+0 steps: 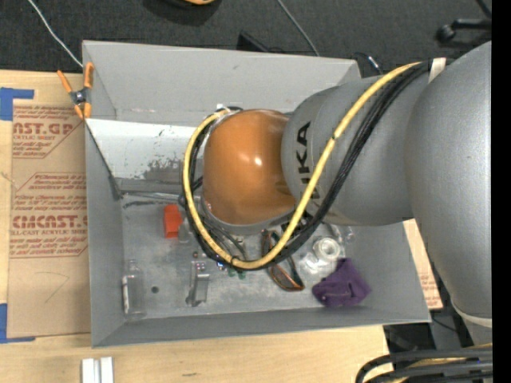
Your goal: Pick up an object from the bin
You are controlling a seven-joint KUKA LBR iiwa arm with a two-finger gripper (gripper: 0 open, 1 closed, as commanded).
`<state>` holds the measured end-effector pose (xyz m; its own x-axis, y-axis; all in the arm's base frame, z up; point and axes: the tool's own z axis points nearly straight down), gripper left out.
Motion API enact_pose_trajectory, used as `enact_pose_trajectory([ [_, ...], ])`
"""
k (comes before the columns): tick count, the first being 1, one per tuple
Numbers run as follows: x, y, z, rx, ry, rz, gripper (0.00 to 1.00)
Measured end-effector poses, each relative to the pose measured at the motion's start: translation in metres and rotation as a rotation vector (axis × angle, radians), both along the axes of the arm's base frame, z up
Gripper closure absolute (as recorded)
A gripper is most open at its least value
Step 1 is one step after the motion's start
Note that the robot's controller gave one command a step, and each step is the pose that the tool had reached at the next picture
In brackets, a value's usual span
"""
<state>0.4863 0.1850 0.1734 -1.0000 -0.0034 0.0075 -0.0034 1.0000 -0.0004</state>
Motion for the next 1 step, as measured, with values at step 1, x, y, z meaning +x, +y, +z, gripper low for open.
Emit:
enact_pose_trajectory([
  [1, 0.0021, -0.0011, 0.0045, 0.002, -0.008, -0.003, 0.0],
])
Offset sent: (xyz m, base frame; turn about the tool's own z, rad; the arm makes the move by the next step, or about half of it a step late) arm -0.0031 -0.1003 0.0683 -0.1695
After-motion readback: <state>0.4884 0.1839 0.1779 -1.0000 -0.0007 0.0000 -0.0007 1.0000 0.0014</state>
